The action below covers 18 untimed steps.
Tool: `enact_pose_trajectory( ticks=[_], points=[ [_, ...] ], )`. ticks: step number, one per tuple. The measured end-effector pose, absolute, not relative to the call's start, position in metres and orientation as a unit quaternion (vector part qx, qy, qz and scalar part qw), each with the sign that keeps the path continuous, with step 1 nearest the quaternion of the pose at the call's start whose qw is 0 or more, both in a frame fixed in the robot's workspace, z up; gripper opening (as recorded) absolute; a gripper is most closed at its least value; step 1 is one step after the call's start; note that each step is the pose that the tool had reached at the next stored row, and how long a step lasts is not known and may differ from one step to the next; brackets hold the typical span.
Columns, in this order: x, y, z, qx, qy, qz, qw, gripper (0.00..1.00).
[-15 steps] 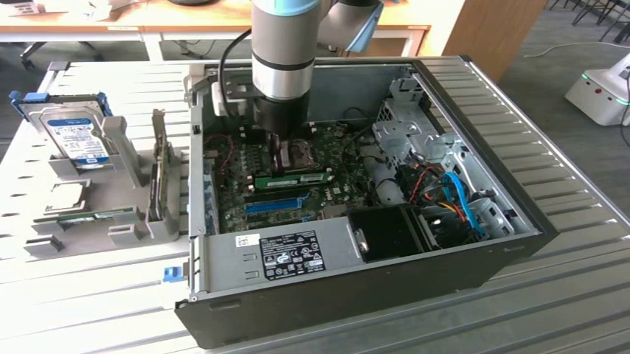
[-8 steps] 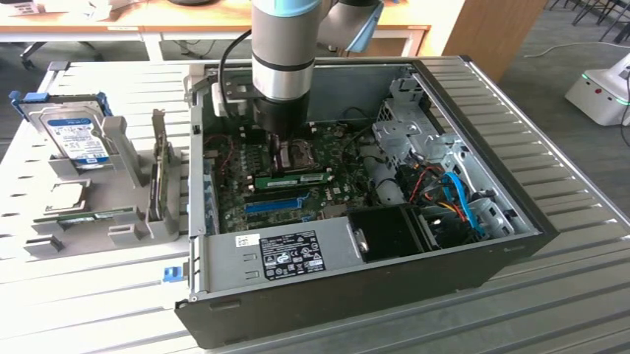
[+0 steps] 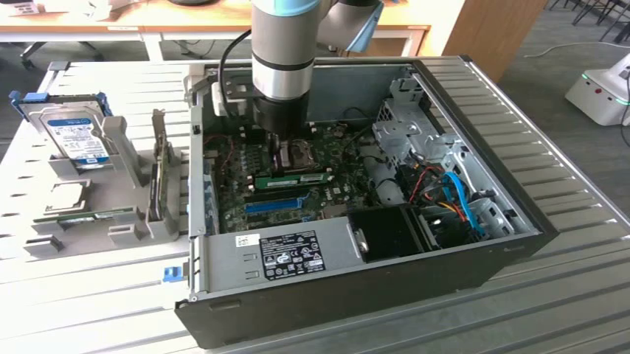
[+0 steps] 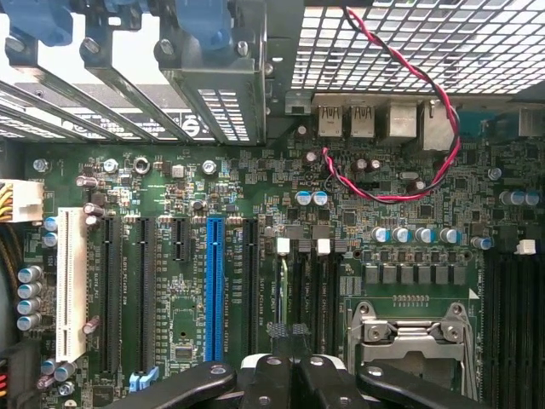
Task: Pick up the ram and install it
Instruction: 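Press down the ram until it locks into place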
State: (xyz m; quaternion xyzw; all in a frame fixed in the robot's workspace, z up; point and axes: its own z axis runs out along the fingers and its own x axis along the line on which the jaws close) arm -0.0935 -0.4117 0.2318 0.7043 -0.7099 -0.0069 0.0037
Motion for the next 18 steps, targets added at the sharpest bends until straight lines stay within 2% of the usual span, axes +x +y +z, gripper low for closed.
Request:
enact_pose_trajectory(
  ticks=[18],
  points=[
    [-0.0935,-0.4117,0.2286,0.704,-0.710,-0.007,0.004,0.11]
  ],
)
